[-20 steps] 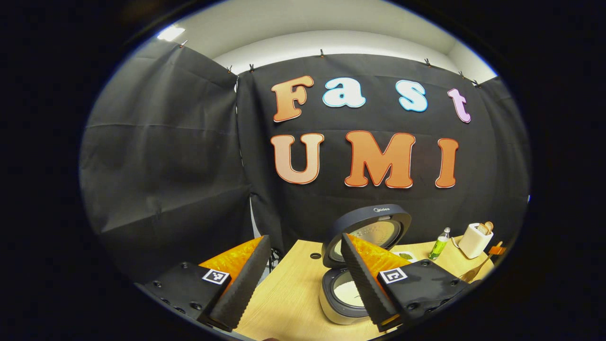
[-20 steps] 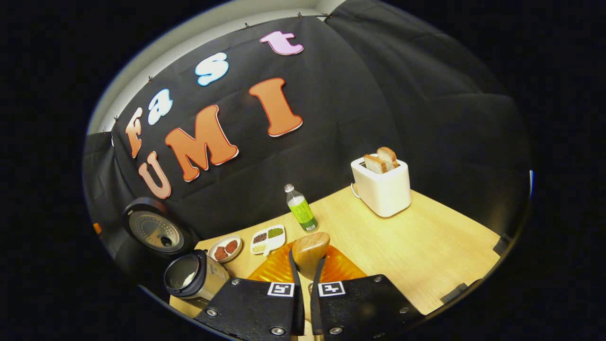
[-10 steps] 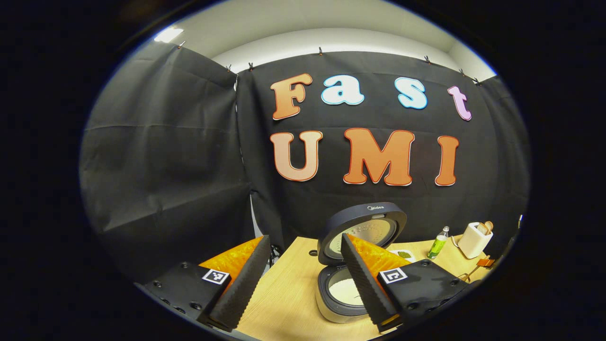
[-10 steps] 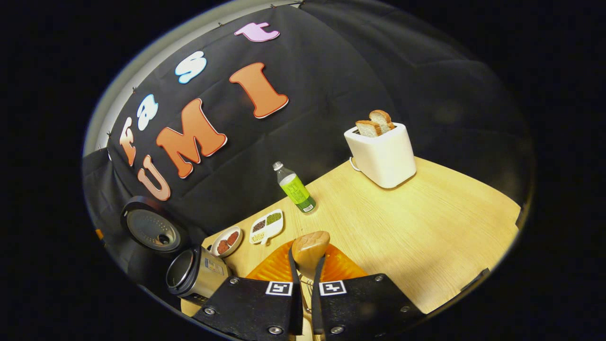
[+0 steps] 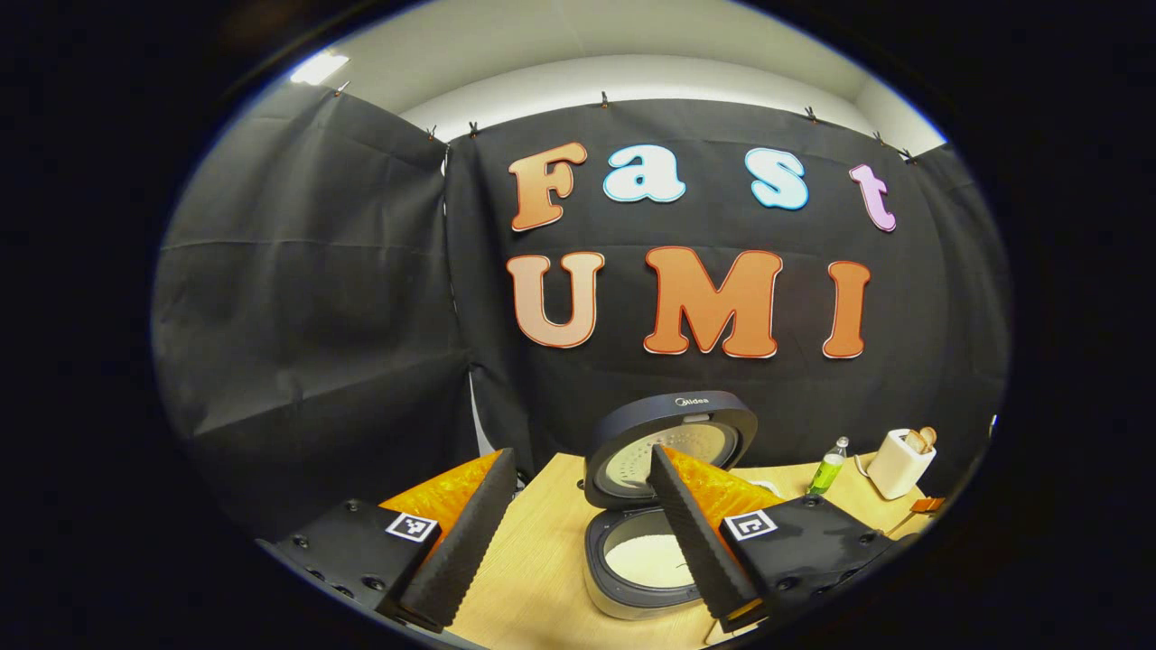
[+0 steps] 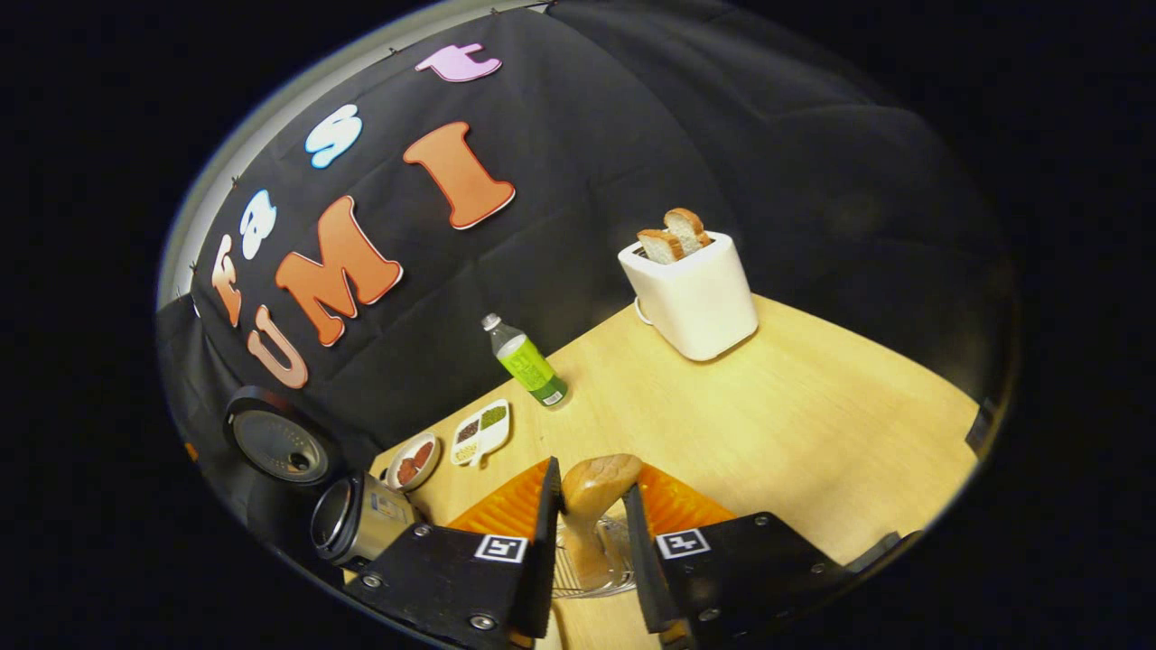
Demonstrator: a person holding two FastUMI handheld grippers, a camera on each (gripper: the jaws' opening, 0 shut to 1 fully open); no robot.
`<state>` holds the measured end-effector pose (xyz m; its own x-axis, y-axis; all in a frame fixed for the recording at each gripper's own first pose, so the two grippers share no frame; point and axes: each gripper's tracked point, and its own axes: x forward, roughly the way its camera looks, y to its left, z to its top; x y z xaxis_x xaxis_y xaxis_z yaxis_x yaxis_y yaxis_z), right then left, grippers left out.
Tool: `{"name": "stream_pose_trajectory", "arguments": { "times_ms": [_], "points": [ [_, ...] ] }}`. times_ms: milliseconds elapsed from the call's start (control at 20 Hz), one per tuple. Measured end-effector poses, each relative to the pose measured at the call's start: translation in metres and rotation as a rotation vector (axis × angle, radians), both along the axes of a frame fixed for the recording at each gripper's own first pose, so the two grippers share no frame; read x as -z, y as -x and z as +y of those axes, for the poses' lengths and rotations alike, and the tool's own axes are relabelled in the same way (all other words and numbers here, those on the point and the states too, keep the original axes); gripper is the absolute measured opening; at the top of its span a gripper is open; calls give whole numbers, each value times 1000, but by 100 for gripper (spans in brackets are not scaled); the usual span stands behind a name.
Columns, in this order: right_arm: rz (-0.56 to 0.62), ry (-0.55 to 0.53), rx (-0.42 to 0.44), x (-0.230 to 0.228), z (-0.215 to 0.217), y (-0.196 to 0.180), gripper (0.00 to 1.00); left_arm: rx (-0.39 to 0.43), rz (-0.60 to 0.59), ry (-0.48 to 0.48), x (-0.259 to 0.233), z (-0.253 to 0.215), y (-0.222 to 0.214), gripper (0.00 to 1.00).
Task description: Close the left gripper, press the button to open the rice cooker; take a wooden spoon from the chopstick holder with the right hand, scoop a spoonful of rice and pour it into the rice cooker, then put the wooden spoon back into the chopstick holder.
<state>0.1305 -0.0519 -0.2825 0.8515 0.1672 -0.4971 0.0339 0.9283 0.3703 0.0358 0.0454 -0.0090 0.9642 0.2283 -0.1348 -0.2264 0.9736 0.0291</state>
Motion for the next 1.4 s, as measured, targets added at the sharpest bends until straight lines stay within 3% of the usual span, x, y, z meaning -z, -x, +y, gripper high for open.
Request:
{"name": "stream_pose_trajectory", "arguments": {
  "times_ms": [50,100,150,250,550,750,950,1400],
  "points": [
    [4,27,11,-4,-9,-1,53,-3,0,-3,-1,-3,1,97],
    [6,62,21,-9,-17,-3,61,-5,0,-6,-1,-5,1,98],
    [5,100,31,-16,-25,-4,78,-7,1,-8,-3,-8,2,98],
    [-8,173,34,-41,-34,-2,95,-9,-5,-15,-6,-14,1,98],
    [-159,340,1,-140,-36,5,94,18,-39,3,-28,-46,-36,97],
    [-212,352,-29,-175,-29,14,95,88,-89,-15,-65,-78,-84,100],
    [-228,334,-44,-192,-20,26,95,140,-92,40,-88,-107,-141,99],
    [-266,314,-51,-210,-18,34,95,109,79,12,-29,-96,-238,100]
  ]
}}
